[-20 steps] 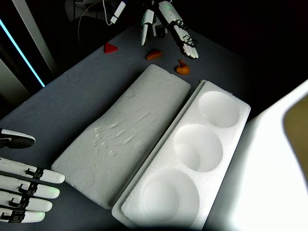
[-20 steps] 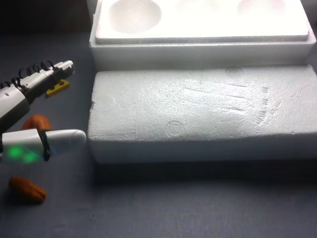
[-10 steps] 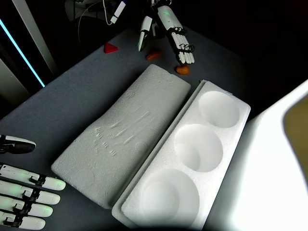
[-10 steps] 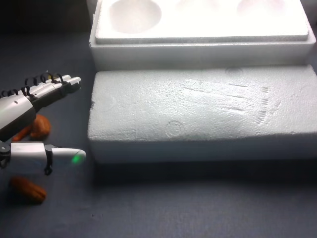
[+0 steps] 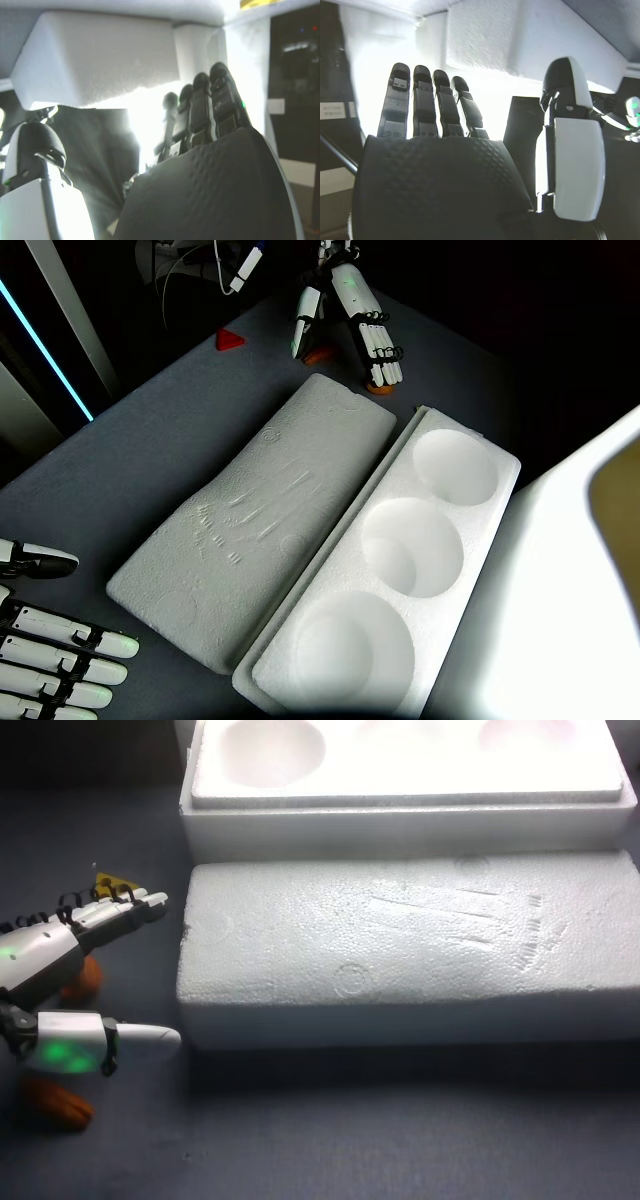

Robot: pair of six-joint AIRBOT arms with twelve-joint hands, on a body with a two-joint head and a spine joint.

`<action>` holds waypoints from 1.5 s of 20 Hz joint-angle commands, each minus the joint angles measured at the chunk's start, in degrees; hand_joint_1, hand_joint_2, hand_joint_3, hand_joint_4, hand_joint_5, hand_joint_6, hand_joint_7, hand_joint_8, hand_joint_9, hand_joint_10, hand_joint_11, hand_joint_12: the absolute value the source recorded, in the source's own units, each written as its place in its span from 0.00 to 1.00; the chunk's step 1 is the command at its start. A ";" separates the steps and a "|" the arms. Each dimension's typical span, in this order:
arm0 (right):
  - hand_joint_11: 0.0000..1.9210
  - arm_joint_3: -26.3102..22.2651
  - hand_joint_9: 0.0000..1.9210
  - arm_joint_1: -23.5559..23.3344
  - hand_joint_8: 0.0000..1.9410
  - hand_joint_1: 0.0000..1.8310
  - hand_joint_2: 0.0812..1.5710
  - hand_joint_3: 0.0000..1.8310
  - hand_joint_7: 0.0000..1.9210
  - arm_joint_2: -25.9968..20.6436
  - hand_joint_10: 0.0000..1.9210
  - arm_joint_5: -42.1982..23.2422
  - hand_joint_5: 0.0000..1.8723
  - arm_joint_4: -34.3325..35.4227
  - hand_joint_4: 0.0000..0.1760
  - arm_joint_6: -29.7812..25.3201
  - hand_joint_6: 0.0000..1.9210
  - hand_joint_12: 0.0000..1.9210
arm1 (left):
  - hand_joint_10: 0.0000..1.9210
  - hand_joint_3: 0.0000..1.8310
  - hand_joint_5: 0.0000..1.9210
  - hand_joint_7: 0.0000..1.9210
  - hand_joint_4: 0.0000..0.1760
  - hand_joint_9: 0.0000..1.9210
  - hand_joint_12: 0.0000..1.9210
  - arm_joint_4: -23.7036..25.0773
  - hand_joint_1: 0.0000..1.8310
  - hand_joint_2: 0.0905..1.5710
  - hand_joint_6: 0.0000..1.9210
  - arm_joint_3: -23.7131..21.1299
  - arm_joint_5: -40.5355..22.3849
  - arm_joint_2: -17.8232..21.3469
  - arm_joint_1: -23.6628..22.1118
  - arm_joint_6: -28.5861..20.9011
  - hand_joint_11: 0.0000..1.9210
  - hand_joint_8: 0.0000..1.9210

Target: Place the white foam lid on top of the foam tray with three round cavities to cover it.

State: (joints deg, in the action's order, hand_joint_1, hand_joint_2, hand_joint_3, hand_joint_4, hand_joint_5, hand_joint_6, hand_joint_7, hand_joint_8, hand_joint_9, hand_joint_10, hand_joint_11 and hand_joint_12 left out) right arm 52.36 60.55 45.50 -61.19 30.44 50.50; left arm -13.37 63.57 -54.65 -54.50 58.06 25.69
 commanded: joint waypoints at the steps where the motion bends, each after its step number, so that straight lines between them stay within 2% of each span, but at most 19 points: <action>1: 0.00 0.65 0.00 -0.65 0.00 0.36 0.68 0.00 0.00 -0.06 0.00 -6.27 0.00 0.56 0.00 0.12 0.00 0.00 | 0.00 0.00 0.05 0.00 0.02 0.00 0.00 -0.75 0.33 0.57 0.01 0.44 -6.25 -0.28 -0.43 -0.24 0.00 0.00; 4: 0.00 1.48 0.00 -1.30 0.00 0.35 0.67 0.00 0.00 0.90 0.00 -5.60 0.00 1.43 0.00 0.15 0.00 0.00 | 0.00 0.00 0.05 0.00 0.09 0.00 0.00 -1.58 0.32 0.55 0.00 0.73 -6.37 -1.36 -0.54 -0.24 0.00 0.00; 5: 0.00 1.85 0.00 -1.62 0.00 0.33 0.68 0.00 0.00 1.30 0.00 -5.25 0.00 1.59 0.00 0.15 0.00 0.00 | 0.00 0.00 0.05 0.00 0.04 0.00 0.00 -2.00 0.32 0.55 0.00 0.90 -6.64 -1.84 -0.57 -0.25 0.00 0.00; 10: 0.00 3.23 0.00 -2.83 0.00 0.32 0.67 0.00 0.00 3.13 0.00 -4.24 0.00 2.82 0.00 0.15 0.00 0.00 | 0.00 0.00 0.05 0.00 0.00 0.00 0.00 -3.32 0.31 0.55 0.00 1.17 -7.25 -3.19 -0.59 -0.25 0.00 0.00; 11: 0.00 3.65 0.00 -2.96 0.00 0.32 0.66 0.00 0.00 3.68 0.00 -4.12 0.00 3.37 0.00 0.15 0.00 0.00 | 0.00 0.00 0.05 0.00 0.03 0.00 0.00 -3.71 0.30 0.55 0.00 1.35 -7.42 -3.49 -0.58 -0.26 0.00 0.00; 12: 0.00 3.95 0.00 -3.16 0.00 0.35 0.66 0.00 0.00 4.08 0.00 -4.01 0.00 3.72 0.00 0.15 0.00 0.00 | 0.00 0.00 0.05 0.00 0.00 0.00 0.00 -3.97 0.31 0.55 0.00 1.46 -7.51 -3.77 -0.58 -0.25 0.00 0.00; 15: 0.00 5.02 0.00 -4.19 0.00 0.32 0.66 0.00 0.00 5.38 0.00 -2.70 0.00 4.07 0.00 0.14 0.00 0.00 | 0.00 0.00 0.05 0.00 0.00 0.00 0.00 -4.31 0.30 0.55 0.00 1.64 -7.68 -4.33 -0.59 -0.26 0.00 0.00; 17: 0.03 5.44 0.00 -4.61 0.00 0.36 0.66 0.00 0.00 6.01 0.00 -2.15 0.00 4.02 0.00 0.10 0.00 0.01 | 0.00 0.00 0.05 0.00 0.00 0.00 0.00 -4.42 0.30 0.56 0.00 1.80 -7.67 -4.66 -0.64 -0.35 0.00 0.00; 19: 0.00 5.72 0.00 -5.16 0.00 0.37 0.67 0.00 0.00 6.54 0.00 -2.03 0.00 3.52 0.00 -0.22 0.00 0.01 | 0.00 0.00 0.04 0.00 0.00 0.00 0.00 -4.42 0.29 0.55 0.00 1.87 -7.65 -4.84 -0.81 -0.40 0.00 0.00; 23: 0.00 6.30 0.00 -6.37 0.00 0.32 0.68 0.00 0.00 7.66 0.00 -1.36 0.00 2.81 0.00 -0.45 0.00 0.00 | 0.00 0.00 0.05 0.00 0.00 0.00 0.00 -4.41 0.30 0.56 0.00 2.07 -7.71 -5.43 -0.86 -0.62 0.00 0.00; 27: 0.01 6.70 0.00 -6.99 0.00 0.35 0.67 0.00 0.00 8.33 0.00 -1.22 0.00 2.63 0.00 -0.60 0.00 0.01 | 0.00 0.00 0.07 0.00 0.00 0.00 0.00 -4.23 0.30 0.57 0.01 2.34 -7.72 -6.08 -1.09 -1.00 0.00 0.00; 28: 0.00 6.77 0.03 -7.03 0.01 0.36 0.67 0.00 0.03 8.41 0.01 -1.23 0.01 2.57 0.00 -0.88 0.00 0.33 | 0.00 0.01 0.08 0.00 0.00 0.00 0.00 -4.04 0.31 0.58 0.01 2.45 -7.80 -6.31 -1.12 -1.39 0.00 0.00; 29: 0.00 6.78 0.05 -7.06 0.01 0.36 0.68 0.00 0.04 8.42 0.02 -1.24 0.03 2.48 0.00 -0.97 0.01 0.49 | 0.00 0.01 0.09 0.00 0.00 0.00 0.00 -3.87 0.32 0.59 0.02 2.50 -8.00 -6.45 -1.18 -1.68 0.00 0.00; 30: 0.00 6.78 0.05 -7.06 0.01 0.37 0.69 0.00 0.05 8.43 0.02 -1.26 0.04 2.47 0.00 -1.01 0.01 0.52 | 0.00 0.01 0.09 0.00 0.00 0.00 0.00 -3.65 0.31 0.60 0.02 2.50 -8.13 -6.48 -1.25 -1.84 0.00 0.00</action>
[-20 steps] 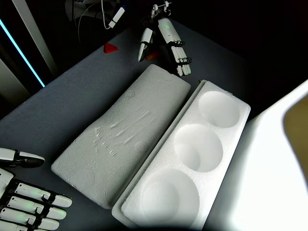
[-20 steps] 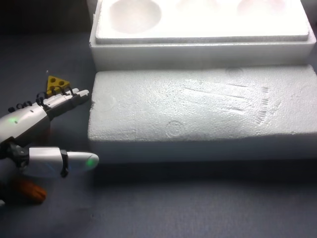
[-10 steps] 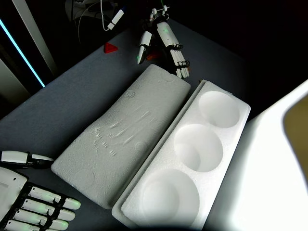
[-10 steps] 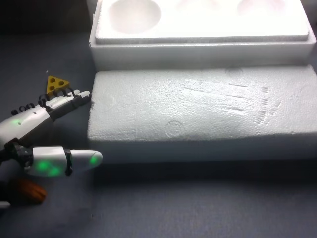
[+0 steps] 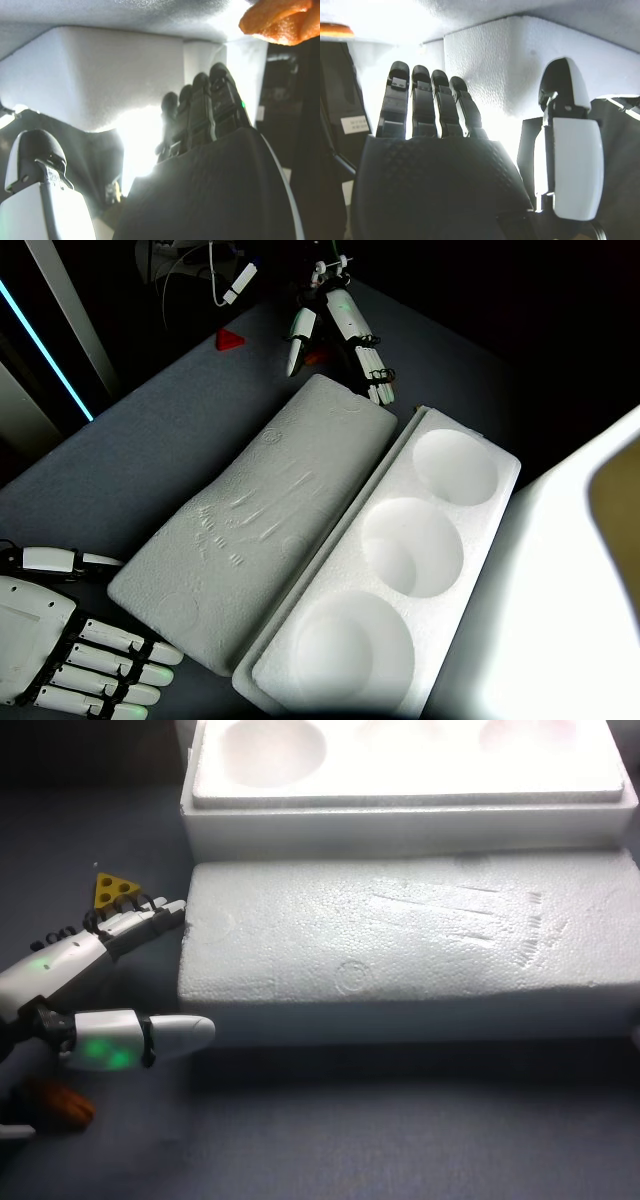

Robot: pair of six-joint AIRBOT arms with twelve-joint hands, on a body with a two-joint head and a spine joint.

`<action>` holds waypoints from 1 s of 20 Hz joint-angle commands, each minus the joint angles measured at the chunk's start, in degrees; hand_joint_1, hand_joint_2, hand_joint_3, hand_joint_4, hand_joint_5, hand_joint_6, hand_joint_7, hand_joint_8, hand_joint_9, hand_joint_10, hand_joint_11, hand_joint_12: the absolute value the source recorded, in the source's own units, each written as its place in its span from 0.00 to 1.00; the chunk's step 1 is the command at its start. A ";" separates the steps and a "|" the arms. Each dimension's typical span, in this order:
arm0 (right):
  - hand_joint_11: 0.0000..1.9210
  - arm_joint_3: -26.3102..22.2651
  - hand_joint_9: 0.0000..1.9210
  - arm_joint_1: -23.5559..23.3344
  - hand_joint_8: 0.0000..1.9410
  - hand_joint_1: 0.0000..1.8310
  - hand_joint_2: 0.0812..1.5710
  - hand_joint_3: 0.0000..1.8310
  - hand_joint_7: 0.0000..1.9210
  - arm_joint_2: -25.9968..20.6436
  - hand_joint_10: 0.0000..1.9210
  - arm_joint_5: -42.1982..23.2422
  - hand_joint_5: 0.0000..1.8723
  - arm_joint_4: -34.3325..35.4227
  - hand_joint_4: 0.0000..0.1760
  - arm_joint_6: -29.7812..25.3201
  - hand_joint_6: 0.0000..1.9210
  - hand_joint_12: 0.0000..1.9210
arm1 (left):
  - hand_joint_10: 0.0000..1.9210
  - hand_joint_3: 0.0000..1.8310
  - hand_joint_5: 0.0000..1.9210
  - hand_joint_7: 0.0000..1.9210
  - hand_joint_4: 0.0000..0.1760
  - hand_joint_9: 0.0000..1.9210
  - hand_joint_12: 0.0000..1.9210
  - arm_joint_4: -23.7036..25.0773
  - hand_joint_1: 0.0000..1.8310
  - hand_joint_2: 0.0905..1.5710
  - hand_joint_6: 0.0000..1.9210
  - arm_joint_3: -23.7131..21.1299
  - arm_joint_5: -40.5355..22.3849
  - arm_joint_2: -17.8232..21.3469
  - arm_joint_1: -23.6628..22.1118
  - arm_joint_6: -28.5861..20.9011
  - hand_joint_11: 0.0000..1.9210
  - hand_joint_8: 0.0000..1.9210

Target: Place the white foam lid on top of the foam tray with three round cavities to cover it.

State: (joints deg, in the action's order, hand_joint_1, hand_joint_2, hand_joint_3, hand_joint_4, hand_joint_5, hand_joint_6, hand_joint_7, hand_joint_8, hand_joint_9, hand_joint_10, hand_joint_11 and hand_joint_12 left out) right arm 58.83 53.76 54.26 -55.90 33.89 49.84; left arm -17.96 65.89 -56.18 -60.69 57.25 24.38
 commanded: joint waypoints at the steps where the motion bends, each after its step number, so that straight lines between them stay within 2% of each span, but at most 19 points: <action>1: 0.00 0.32 0.07 -0.27 0.01 0.36 0.70 0.00 0.07 -0.32 0.03 -6.57 0.06 -0.98 0.00 -0.36 0.02 0.64 | 0.00 0.01 0.10 0.00 0.00 0.00 0.00 1.20 0.31 0.62 0.02 0.17 -6.72 -0.32 -0.50 -0.80 0.00 0.00; 2: 0.00 0.32 0.09 -0.28 0.02 0.35 0.71 0.00 0.09 -0.32 0.05 -6.65 0.08 -1.00 0.00 -0.48 0.02 0.72 | 0.00 0.02 0.10 0.00 0.00 0.00 0.00 1.43 0.31 0.62 0.02 0.11 -6.92 -0.37 -0.54 -1.05 0.00 0.00; 3: 0.00 0.30 0.08 -0.28 0.01 0.33 0.72 0.00 0.09 -0.32 0.05 -6.72 0.09 -1.09 0.00 -0.64 0.02 0.75 | 0.00 0.02 0.10 0.00 0.00 0.00 0.00 1.63 0.30 0.63 0.02 0.03 -7.19 -0.43 -0.55 -1.36 0.00 0.00; 5: 0.00 0.17 0.01 -0.27 0.01 0.32 0.73 0.00 0.11 -0.33 0.28 -6.94 0.12 -1.35 0.00 -1.06 0.03 0.85 | 0.00 0.02 0.11 0.00 0.00 0.00 0.00 2.05 0.31 0.64 0.02 -0.25 -7.76 -0.47 -0.55 -1.72 0.00 0.00; 6: 0.00 -0.05 0.00 -0.27 0.00 0.31 0.74 0.00 0.11 -0.34 0.31 -7.21 0.11 -1.60 0.00 -1.29 0.03 0.85 | 0.00 0.02 0.10 0.00 0.00 0.00 0.00 2.29 0.31 0.65 0.01 -0.42 -8.18 -0.37 -0.55 -1.97 0.00 0.00; 8: 0.00 -0.84 0.00 -0.27 0.00 0.32 0.74 0.00 0.08 -0.91 0.26 -7.77 0.10 -2.12 0.00 -1.49 0.02 0.82 | 0.00 0.01 0.11 0.00 0.00 0.00 0.00 2.85 0.32 0.64 0.01 -1.24 -9.11 0.26 -0.53 -2.04 0.00 0.00; 9: 0.00 -1.48 0.00 -0.25 0.00 0.32 0.74 0.00 0.05 -1.39 0.16 -8.28 0.07 -2.50 0.00 -1.60 0.01 0.72 | 0.00 0.01 0.11 0.00 0.00 0.00 0.00 3.20 0.33 0.64 0.01 -1.83 -9.68 0.74 -0.41 -2.04 0.00 0.00; 10: 0.00 -2.26 0.00 -0.23 0.00 0.32 0.74 0.00 0.03 -2.11 0.11 -9.03 0.07 -3.01 0.00 -1.68 0.00 0.64 | 0.00 0.01 0.11 0.00 0.00 0.00 0.00 3.61 0.33 0.64 0.01 -2.50 -10.43 1.33 -0.12 -2.14 0.00 0.00; 11: 0.00 -3.02 0.00 -0.12 0.00 0.31 0.73 0.00 0.01 -2.71 0.06 -9.80 0.05 -3.50 0.00 -1.74 0.00 0.58 | 0.00 0.01 0.11 0.00 0.00 0.00 0.00 3.91 0.32 0.64 0.01 -3.13 -11.32 1.80 0.28 -2.40 0.00 0.00; 12: 0.00 -3.69 0.00 0.00 0.00 0.28 0.74 0.00 0.00 -2.95 0.04 -10.71 0.05 -3.97 0.00 -2.01 0.00 0.57 | 0.00 0.01 0.12 0.00 0.00 0.00 0.00 4.09 0.32 0.64 0.01 -3.72 -12.29 2.27 0.78 -2.63 0.00 0.00; 13: 0.00 -4.58 0.01 0.34 0.00 0.26 0.73 0.00 0.02 -3.58 0.05 -11.73 0.06 -4.69 0.00 -2.43 0.00 0.65 | 0.00 0.01 0.12 0.00 0.00 0.00 0.00 4.34 0.33 0.64 0.01 -4.51 -13.31 2.88 1.39 -2.94 0.00 0.00; 15: 0.00 -6.32 0.01 1.06 0.00 0.27 0.73 0.00 0.03 -5.09 0.07 -13.59 0.06 -5.94 0.00 -2.54 0.00 0.73 | 0.00 0.01 0.12 0.00 0.00 0.00 0.00 4.69 0.33 0.65 0.01 -6.12 -15.45 4.17 2.49 -3.11 0.00 0.00; 17: 0.00 -8.95 0.01 2.72 0.00 0.26 0.72 0.00 0.03 -7.45 0.08 -17.46 0.07 -7.39 0.00 -3.17 0.00 0.71 | 0.00 0.01 0.11 0.00 0.00 0.00 0.00 5.53 0.32 0.65 0.01 -7.81 -18.24 5.62 3.49 -3.65 0.00 0.00; 19: 0.00 -10.91 0.00 4.55 0.00 0.23 0.74 0.00 0.00 -9.41 0.02 -21.03 0.04 -8.32 0.00 -3.73 0.00 0.72 | 0.00 0.01 0.10 0.00 0.00 0.00 0.00 6.61 0.30 0.66 0.00 -9.02 -20.05 6.71 3.62 -3.78 0.00 0.00; 20: 0.00 -11.51 0.00 5.16 0.00 0.23 0.74 0.00 0.00 -10.02 0.02 -22.24 0.04 -8.63 0.00 -3.99 0.00 0.74 | 0.00 0.01 0.10 0.00 0.03 0.00 0.00 7.01 0.30 0.66 0.00 -9.39 -20.70 7.09 3.62 -3.82 0.00 0.00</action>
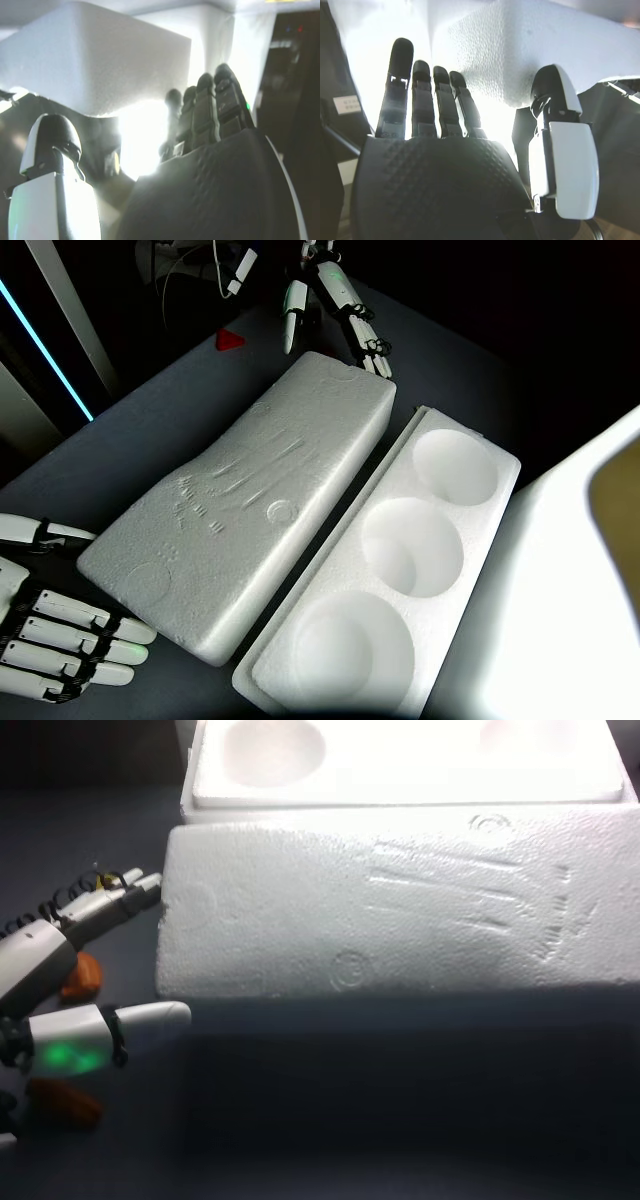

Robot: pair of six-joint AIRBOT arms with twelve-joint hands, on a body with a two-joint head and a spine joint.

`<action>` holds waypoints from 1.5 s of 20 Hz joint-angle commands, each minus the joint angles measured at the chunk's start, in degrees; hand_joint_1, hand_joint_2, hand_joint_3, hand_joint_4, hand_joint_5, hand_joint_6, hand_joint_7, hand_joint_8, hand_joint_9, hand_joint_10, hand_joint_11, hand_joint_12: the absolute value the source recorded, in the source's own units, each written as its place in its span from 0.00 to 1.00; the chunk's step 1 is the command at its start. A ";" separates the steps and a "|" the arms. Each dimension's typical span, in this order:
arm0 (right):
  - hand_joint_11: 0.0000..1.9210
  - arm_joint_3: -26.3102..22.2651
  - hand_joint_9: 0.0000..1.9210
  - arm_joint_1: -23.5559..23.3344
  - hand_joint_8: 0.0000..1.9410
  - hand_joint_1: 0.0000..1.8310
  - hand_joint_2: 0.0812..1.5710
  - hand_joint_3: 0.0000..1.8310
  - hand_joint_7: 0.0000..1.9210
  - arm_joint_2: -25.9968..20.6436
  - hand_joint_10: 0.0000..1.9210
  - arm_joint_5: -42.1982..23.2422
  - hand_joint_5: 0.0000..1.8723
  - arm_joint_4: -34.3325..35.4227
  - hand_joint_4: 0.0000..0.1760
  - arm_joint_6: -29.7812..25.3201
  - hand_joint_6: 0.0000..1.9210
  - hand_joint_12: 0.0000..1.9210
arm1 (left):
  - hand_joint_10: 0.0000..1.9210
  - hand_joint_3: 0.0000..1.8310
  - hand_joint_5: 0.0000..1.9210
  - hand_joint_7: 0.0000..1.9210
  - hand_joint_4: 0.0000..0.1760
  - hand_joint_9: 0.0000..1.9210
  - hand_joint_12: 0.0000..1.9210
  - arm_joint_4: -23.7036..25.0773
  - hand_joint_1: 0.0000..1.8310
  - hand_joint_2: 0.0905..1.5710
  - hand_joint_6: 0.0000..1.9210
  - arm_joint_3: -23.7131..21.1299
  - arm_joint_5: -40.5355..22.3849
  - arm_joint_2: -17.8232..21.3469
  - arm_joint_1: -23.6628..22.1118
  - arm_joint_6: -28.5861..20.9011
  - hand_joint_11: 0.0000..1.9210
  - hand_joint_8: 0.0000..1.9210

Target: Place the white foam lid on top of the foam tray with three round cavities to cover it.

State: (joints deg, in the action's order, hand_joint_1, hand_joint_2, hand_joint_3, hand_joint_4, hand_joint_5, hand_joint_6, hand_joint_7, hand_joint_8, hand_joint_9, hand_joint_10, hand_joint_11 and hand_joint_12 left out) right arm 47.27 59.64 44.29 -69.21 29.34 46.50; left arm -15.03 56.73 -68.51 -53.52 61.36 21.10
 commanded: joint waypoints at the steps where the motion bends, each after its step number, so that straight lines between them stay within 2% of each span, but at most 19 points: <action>1: 0.00 -0.86 0.00 0.15 0.00 0.23 0.75 0.00 0.00 -0.99 0.00 -10.83 0.03 -4.51 0.00 -1.00 0.00 0.74 | 0.00 0.01 0.10 0.00 0.03 0.00 0.00 4.56 0.30 0.66 0.00 -0.71 -9.25 0.51 -0.49 -0.56 0.00 0.00; 3: 0.00 -2.31 0.00 1.24 0.00 0.23 0.73 0.00 0.00 -2.55 0.00 -13.97 0.02 -5.43 0.00 -1.24 0.01 0.56 | 0.00 0.01 0.10 0.00 0.00 0.00 0.00 5.26 0.30 0.67 0.00 -1.31 -10.81 1.49 -0.59 -0.56 0.00 0.00; 6: 0.00 -2.86 0.01 1.27 0.00 0.26 0.74 0.00 0.00 -3.85 0.00 -16.14 0.04 -7.20 0.00 -1.26 0.02 0.51 | 0.00 0.01 0.10 0.00 0.00 0.00 0.00 5.91 0.32 0.67 0.00 -1.50 -12.36 2.35 -1.21 -0.54 0.00 0.00; 8: 0.00 -2.40 0.01 0.68 0.00 0.24 0.74 0.00 0.01 -3.96 0.00 -16.59 0.04 -7.91 0.00 -1.24 0.01 0.47 | 0.00 0.01 0.11 0.00 0.00 0.00 0.00 6.65 0.32 0.68 0.01 -1.12 -12.57 2.63 -2.70 -0.52 0.00 0.00; 10: 0.00 -1.70 0.04 -0.08 0.01 0.24 0.73 0.00 0.03 -3.96 0.02 -16.66 0.05 -7.99 0.00 -1.24 0.01 0.63 | 0.00 0.00 0.11 0.00 0.00 0.00 0.00 7.57 0.32 0.67 0.00 -0.22 -11.39 2.59 -5.10 -0.27 0.00 0.00; 11: 0.00 -1.26 0.07 -0.59 0.01 0.23 0.72 0.00 0.06 -3.93 0.04 -16.65 0.07 -7.98 0.00 -1.24 0.02 0.75 | 0.00 0.00 0.11 0.00 0.00 0.00 0.00 7.96 0.34 0.66 0.00 0.43 -10.63 2.40 -6.49 -0.21 0.00 0.00; 12: 0.00 -0.86 0.06 -1.26 0.01 0.23 0.72 0.00 0.05 -3.87 0.04 -16.52 0.07 -7.95 0.00 -1.24 0.02 0.78 | 0.00 0.00 0.11 0.00 0.00 0.00 0.00 8.37 0.34 0.66 0.00 1.10 -9.91 2.09 -7.79 -0.21 0.00 0.00; 14: 0.00 0.50 0.03 -3.25 0.00 0.23 0.75 0.00 0.03 -3.40 0.04 -15.40 0.07 -7.84 0.00 -1.23 0.03 0.73 | 0.00 0.00 0.11 0.00 0.00 0.00 0.00 9.21 0.35 0.66 0.00 2.74 -7.77 1.28 -10.72 -0.20 0.00 0.00; 15: 0.00 1.01 0.04 -3.98 0.00 0.24 0.75 0.00 0.04 -3.17 0.06 -14.75 0.06 -7.82 0.00 -1.21 0.03 0.76 | 0.00 0.00 0.12 0.00 0.00 0.00 0.00 9.37 0.36 0.66 0.01 3.21 -7.29 1.06 -11.30 -0.20 0.00 0.00; 16: 0.00 2.04 0.01 -5.66 0.02 0.23 0.75 0.00 0.08 -2.62 0.26 -13.45 0.05 -7.86 0.00 -1.21 0.07 0.86 | 0.00 0.00 0.12 0.00 0.00 0.00 0.00 9.47 0.38 0.65 0.01 4.11 -6.48 0.61 -12.62 -0.20 0.00 0.00; 17: 0.00 2.98 0.00 -7.29 0.03 0.24 0.74 0.00 0.09 -2.00 0.33 -12.05 0.02 -8.07 0.00 -1.18 0.16 0.90 | 0.00 0.00 0.13 0.00 0.00 0.00 0.00 9.55 0.38 0.65 0.01 4.90 -5.79 0.23 -13.68 -0.20 0.00 0.00; 18: 0.00 3.65 0.00 -8.43 0.04 0.24 0.73 0.00 0.11 -1.65 0.35 -11.14 0.00 -8.42 0.00 -1.16 0.23 0.93 | 0.00 0.00 0.13 0.00 0.00 0.00 0.00 9.68 0.37 0.65 0.01 5.36 -5.38 0.03 -14.32 -0.20 0.00 0.00; 21: 0.00 6.59 0.00 -13.25 0.04 0.24 0.73 0.00 0.11 0.24 0.35 -6.01 0.00 -8.81 0.00 -0.31 0.24 0.94 | 0.00 0.00 0.13 0.00 0.00 0.00 0.00 9.87 0.36 0.65 0.01 8.09 -2.86 -1.36 -17.57 -0.22 0.00 0.00; 22: 0.00 7.80 0.00 -15.29 0.05 0.23 0.73 0.00 0.12 0.98 0.33 -4.08 0.00 -9.17 0.00 -0.01 0.30 0.99 | 0.00 0.00 0.13 0.00 0.00 0.00 0.00 9.81 0.36 0.65 0.01 9.11 -2.02 -1.96 -18.63 -0.22 0.00 0.00; 23: 0.00 8.32 0.00 -16.36 0.05 0.23 0.73 0.00 0.12 1.27 0.33 -3.03 0.00 -9.34 0.00 0.21 0.30 0.99 | 0.00 0.00 0.13 0.00 0.00 0.00 0.00 9.82 0.36 0.65 0.01 9.89 -1.34 -2.45 -19.53 -0.33 0.00 0.00; 24: 0.00 8.99 0.00 -17.78 0.04 0.27 0.74 0.00 0.10 1.65 0.27 -2.05 0.00 -9.81 0.00 0.33 0.30 0.96 | 0.00 0.00 0.13 0.00 0.00 0.00 0.00 9.84 0.41 0.65 0.01 10.63 -0.53 -2.91 -20.27 -0.32 0.00 0.00; 28: 0.00 11.59 0.00 -22.07 0.02 0.30 0.73 0.00 0.07 3.28 0.18 1.86 0.00 -10.09 0.00 1.42 0.20 0.86 | 0.00 0.00 0.15 0.01 0.00 0.00 0.00 9.24 0.42 0.65 0.01 13.97 3.02 -5.18 -22.72 -0.44 0.00 0.01; 30: 0.00 12.83 0.00 -23.85 0.01 0.28 0.74 0.00 0.05 4.01 0.18 3.79 0.00 -10.11 0.00 2.03 0.14 0.86 | 0.00 0.00 0.14 0.02 0.00 0.00 0.01 8.24 0.41 0.66 0.01 15.65 4.53 -6.58 -23.10 -0.60 0.01 0.01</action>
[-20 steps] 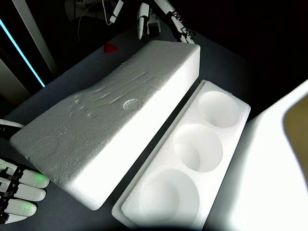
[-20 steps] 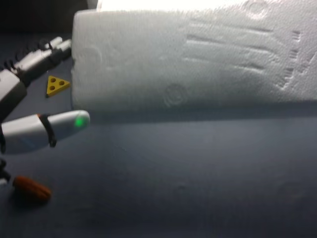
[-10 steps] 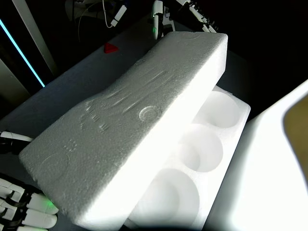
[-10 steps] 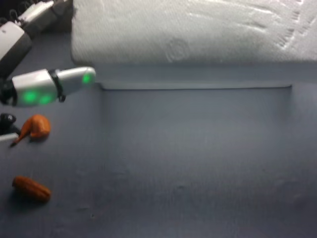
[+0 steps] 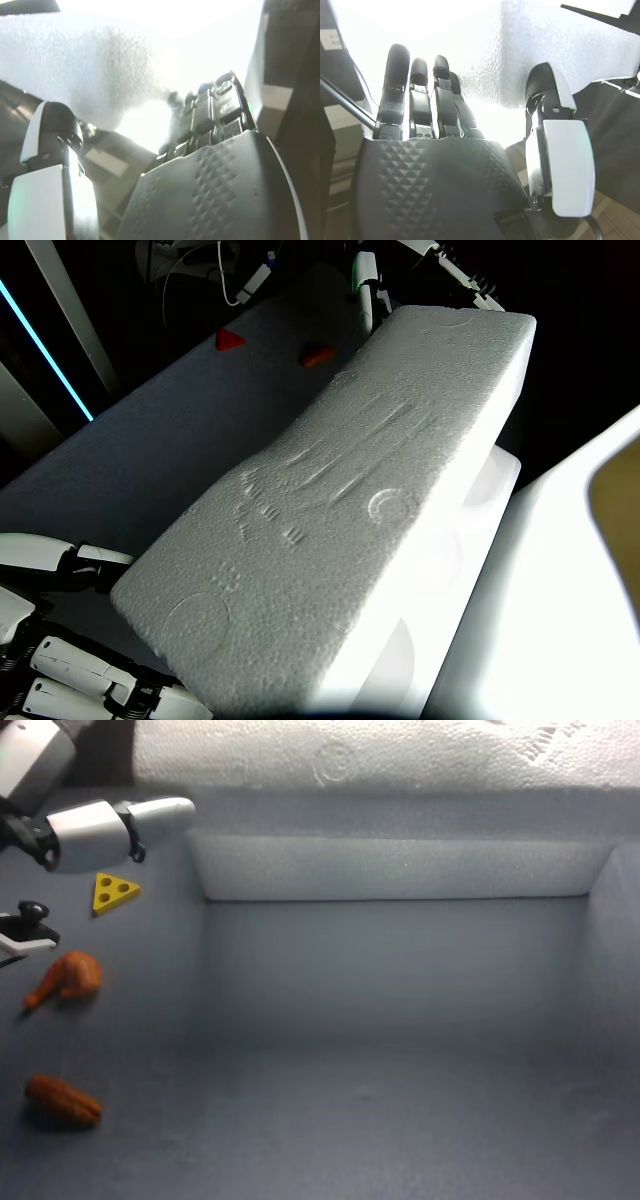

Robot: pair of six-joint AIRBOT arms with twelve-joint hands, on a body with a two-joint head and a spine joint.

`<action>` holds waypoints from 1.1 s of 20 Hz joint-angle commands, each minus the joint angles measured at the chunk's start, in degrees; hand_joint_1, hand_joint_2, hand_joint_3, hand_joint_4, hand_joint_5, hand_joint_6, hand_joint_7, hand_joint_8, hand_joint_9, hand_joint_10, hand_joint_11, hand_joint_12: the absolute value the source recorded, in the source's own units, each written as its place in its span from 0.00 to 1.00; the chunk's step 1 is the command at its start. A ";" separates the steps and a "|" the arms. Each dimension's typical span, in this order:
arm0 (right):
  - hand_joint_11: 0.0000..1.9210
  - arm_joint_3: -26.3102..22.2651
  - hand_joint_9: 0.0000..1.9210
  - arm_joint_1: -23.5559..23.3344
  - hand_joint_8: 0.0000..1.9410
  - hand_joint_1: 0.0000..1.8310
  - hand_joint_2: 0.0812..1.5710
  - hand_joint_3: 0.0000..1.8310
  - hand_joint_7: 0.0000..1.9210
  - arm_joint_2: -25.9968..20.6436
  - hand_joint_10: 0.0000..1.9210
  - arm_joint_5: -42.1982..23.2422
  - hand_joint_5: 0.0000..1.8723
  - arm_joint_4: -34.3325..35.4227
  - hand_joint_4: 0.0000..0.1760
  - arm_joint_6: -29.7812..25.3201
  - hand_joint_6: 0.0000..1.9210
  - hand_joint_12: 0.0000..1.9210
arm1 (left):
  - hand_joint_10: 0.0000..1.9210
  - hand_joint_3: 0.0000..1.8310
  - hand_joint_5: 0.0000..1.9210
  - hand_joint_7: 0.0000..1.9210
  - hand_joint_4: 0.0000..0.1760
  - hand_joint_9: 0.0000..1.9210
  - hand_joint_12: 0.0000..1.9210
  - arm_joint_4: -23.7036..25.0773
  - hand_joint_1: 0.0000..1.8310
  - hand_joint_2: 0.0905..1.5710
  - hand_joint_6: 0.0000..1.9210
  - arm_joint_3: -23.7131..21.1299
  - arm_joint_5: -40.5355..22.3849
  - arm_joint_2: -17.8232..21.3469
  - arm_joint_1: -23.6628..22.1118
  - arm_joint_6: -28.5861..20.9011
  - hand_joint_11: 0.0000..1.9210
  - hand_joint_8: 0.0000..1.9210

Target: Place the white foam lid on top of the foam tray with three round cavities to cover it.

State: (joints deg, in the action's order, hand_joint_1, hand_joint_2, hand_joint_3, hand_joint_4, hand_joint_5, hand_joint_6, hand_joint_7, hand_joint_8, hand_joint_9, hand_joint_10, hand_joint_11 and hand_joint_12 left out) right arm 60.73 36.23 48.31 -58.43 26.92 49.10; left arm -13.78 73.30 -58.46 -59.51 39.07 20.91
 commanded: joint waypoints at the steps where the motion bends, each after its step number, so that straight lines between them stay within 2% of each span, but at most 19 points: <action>1: 0.00 -0.04 0.00 -1.63 0.01 0.28 0.75 0.00 0.05 0.30 0.19 -5.64 0.00 -7.71 0.00 -0.07 0.10 0.87 | 0.00 0.01 0.17 0.02 0.00 0.00 0.26 6.53 0.42 0.63 0.00 -0.15 -4.90 -1.16 -0.98 -0.73 0.00 0.02; 2: 0.00 0.85 0.00 -2.77 0.01 0.28 0.76 0.01 0.05 0.78 0.16 -3.98 0.00 -7.77 0.00 0.29 0.07 0.87 | 0.00 0.01 0.18 0.02 0.00 0.00 0.40 6.17 0.41 0.62 0.00 0.71 -3.97 -1.74 -1.31 -0.84 0.00 0.01; 3: 0.00 1.53 0.00 -3.27 0.01 0.28 0.76 0.01 0.04 1.17 0.13 -3.02 0.00 -7.80 0.00 0.29 0.06 0.87 | 0.00 0.01 0.18 0.01 0.00 0.00 0.43 5.97 0.40 0.62 0.00 1.31 -3.40 -2.15 -1.56 -0.89 0.00 0.01; 5: 0.00 2.93 0.00 -4.90 0.00 0.32 0.77 0.00 0.03 2.00 0.12 -1.10 0.00 -7.90 0.00 0.59 0.02 0.89 | 0.00 0.00 0.17 0.01 0.00 0.00 0.37 5.35 0.40 0.62 0.00 2.66 -2.05 -3.04 -2.18 -0.89 0.00 0.00; 6: 0.00 3.37 0.00 -5.69 0.00 0.32 0.77 0.00 0.03 2.31 0.12 -0.20 0.00 -8.03 0.00 1.02 0.00 0.90 | 0.00 0.00 0.17 0.00 0.00 0.00 0.30 4.98 0.39 0.62 0.00 3.43 -1.54 -3.60 -2.47 -1.08 0.00 0.00; 8: 0.00 3.89 0.00 -6.77 0.01 0.32 0.77 0.00 0.06 2.55 0.21 1.15 0.02 -8.03 0.00 1.61 0.01 0.93 | 0.00 0.00 0.15 0.00 0.00 0.00 0.22 5.00 0.38 0.63 0.00 4.53 -0.57 -4.41 -3.40 -1.35 0.00 0.00; 10: 0.00 4.84 0.00 -7.34 0.01 0.30 0.77 0.00 0.05 3.09 0.18 2.32 0.02 -7.63 0.00 1.65 0.01 0.94 | 0.00 0.00 0.14 0.00 0.00 0.00 0.16 5.15 0.38 0.64 0.00 5.38 0.55 -4.92 -4.38 -1.37 0.00 0.00; 11: 0.00 5.18 0.00 -7.51 0.00 0.26 0.77 0.00 0.04 3.33 0.15 2.71 0.00 -7.57 0.00 1.66 0.00 0.94 | 0.00 0.00 0.14 0.01 0.00 0.00 0.19 5.14 0.36 0.65 0.00 5.83 1.08 -5.14 -4.62 -1.37 0.00 0.00; 13: 0.00 5.70 0.00 -7.84 0.01 0.27 0.77 0.00 0.04 3.65 0.17 3.41 0.01 -7.49 0.00 1.67 0.00 0.93 | 0.00 0.00 0.14 0.03 0.00 0.00 0.31 5.08 0.36 0.65 0.00 6.32 1.44 -5.47 -4.84 -1.52 0.00 0.00; 15: 0.00 6.45 0.00 -8.53 0.01 0.28 0.76 0.00 0.05 4.08 0.19 4.48 0.02 -7.37 0.00 1.77 0.01 0.95 | 0.00 0.00 0.14 0.03 0.00 0.00 0.33 5.35 0.35 0.65 0.00 7.34 2.73 -6.23 -5.95 -1.70 0.00 0.00; 19: 0.00 7.50 0.00 -8.71 0.00 0.29 0.78 0.00 0.04 4.58 0.13 5.29 0.00 -6.32 0.00 1.81 0.00 0.77 | 0.00 0.00 0.12 0.03 0.00 0.00 0.30 6.05 0.32 0.65 0.00 9.63 5.36 -7.91 -7.57 -2.54 0.00 0.00; 21: 0.00 8.34 0.00 -9.14 0.00 0.28 0.78 0.00 0.03 5.13 0.11 6.58 0.00 -6.01 0.00 1.81 0.00 0.73 | 0.00 0.00 0.11 0.03 0.00 0.00 0.30 6.10 0.33 0.66 0.00 10.85 6.57 -8.78 -8.11 -3.03 0.00 0.00; 22: 0.00 8.66 0.00 -9.17 0.00 0.27 0.78 0.00 0.02 5.34 0.07 7.16 0.00 -5.80 0.00 1.81 0.00 0.70 | 0.00 0.00 0.10 0.02 0.00 0.00 0.24 5.95 0.33 0.66 0.00 11.17 6.84 -9.05 -8.18 -3.18 0.00 0.00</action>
State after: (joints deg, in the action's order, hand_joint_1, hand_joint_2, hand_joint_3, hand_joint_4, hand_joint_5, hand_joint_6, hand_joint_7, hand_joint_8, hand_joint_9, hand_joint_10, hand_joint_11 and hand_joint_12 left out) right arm 69.78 28.03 53.36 -45.23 27.14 51.18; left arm -13.96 85.30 -45.43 -67.61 31.68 18.28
